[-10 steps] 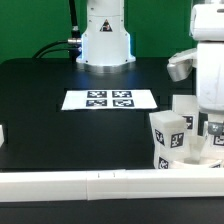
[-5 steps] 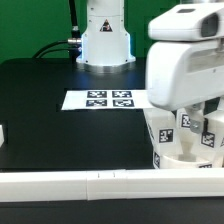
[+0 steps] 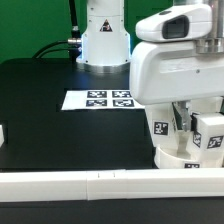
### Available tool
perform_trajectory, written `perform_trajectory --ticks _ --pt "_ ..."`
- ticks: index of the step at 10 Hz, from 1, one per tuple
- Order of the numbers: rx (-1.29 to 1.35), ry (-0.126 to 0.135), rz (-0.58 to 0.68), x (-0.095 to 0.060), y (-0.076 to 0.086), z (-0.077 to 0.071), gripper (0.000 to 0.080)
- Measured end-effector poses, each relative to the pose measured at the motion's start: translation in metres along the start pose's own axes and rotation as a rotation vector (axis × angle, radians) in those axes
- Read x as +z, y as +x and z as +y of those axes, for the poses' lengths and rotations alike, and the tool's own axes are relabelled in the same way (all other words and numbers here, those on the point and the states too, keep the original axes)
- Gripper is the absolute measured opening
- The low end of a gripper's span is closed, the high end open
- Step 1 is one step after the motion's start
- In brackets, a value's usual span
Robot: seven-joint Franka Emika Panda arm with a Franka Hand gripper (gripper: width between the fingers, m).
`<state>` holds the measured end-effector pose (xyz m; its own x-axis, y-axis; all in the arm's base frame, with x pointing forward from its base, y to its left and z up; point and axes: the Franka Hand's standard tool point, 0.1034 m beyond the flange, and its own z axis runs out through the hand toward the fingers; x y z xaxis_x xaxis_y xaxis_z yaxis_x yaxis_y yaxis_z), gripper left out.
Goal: Assemble stool
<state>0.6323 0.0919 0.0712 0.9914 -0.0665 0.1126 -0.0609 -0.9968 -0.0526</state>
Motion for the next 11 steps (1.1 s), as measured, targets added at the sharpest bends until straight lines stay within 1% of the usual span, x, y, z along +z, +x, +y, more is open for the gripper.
perform_trajectory --ticks 2,4,5,6,7,8,9,10,11 --pt "0.236 0.005 0.008 0.001 0.001 0.008 0.034" --pt "0.4 0.007 0.025 0.0 0.004 0.015 0.034" --pt "0.406 0.007 0.024 0.001 0.003 0.014 0.0401" --pt "0.4 0.007 0.024 0.001 0.003 0.014 0.0401" --pt "0.4 0.008 0.025 0.0 0.004 0.014 0.0581" --pt "0.387 0.017 0.023 -0.01 0.007 0.015 0.0581" --pt "0.379 0.027 0.026 -0.027 0.011 0.016 0.0638" --pt "0.376 0.033 0.031 -0.037 0.014 0.013 0.0638" --pt "0.372 0.035 0.035 -0.039 0.015 0.01 0.0647"
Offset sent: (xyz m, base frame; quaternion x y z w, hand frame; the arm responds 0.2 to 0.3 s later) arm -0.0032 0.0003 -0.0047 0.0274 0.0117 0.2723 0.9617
